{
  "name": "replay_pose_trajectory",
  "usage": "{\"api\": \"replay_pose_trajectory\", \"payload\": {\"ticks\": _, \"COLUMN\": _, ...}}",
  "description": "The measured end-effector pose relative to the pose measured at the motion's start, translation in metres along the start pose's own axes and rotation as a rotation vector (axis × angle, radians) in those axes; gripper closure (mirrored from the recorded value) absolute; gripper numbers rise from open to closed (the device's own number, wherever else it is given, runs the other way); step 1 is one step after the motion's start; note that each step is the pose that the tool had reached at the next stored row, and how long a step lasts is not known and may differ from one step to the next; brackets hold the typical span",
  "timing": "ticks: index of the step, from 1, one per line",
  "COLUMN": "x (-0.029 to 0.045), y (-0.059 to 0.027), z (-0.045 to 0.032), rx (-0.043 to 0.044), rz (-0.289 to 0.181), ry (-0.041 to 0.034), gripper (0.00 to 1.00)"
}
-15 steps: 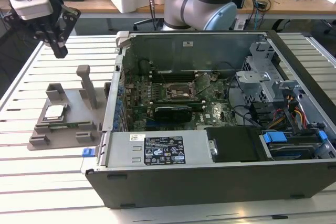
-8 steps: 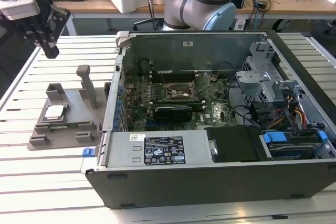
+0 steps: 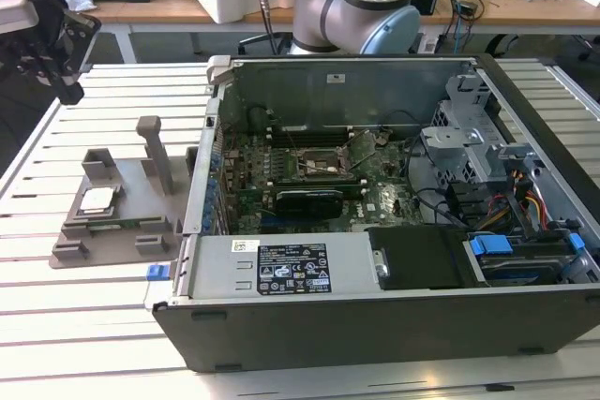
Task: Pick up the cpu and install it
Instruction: 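Reach for the cpu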
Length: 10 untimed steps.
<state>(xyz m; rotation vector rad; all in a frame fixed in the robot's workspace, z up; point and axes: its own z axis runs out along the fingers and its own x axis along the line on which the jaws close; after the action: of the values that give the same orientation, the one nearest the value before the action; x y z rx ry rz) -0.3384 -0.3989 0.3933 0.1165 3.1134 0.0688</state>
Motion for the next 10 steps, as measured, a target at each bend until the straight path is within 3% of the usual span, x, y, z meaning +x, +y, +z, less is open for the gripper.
{"api": "replay_pose_trajectory", "payload": {"ticks": 10, "x": 0.0291, "y": -0.0022, "z": -0.0007, "rx": 0.0000, "rz": 0.000, "ry": 0.0000, "gripper": 0.89}}
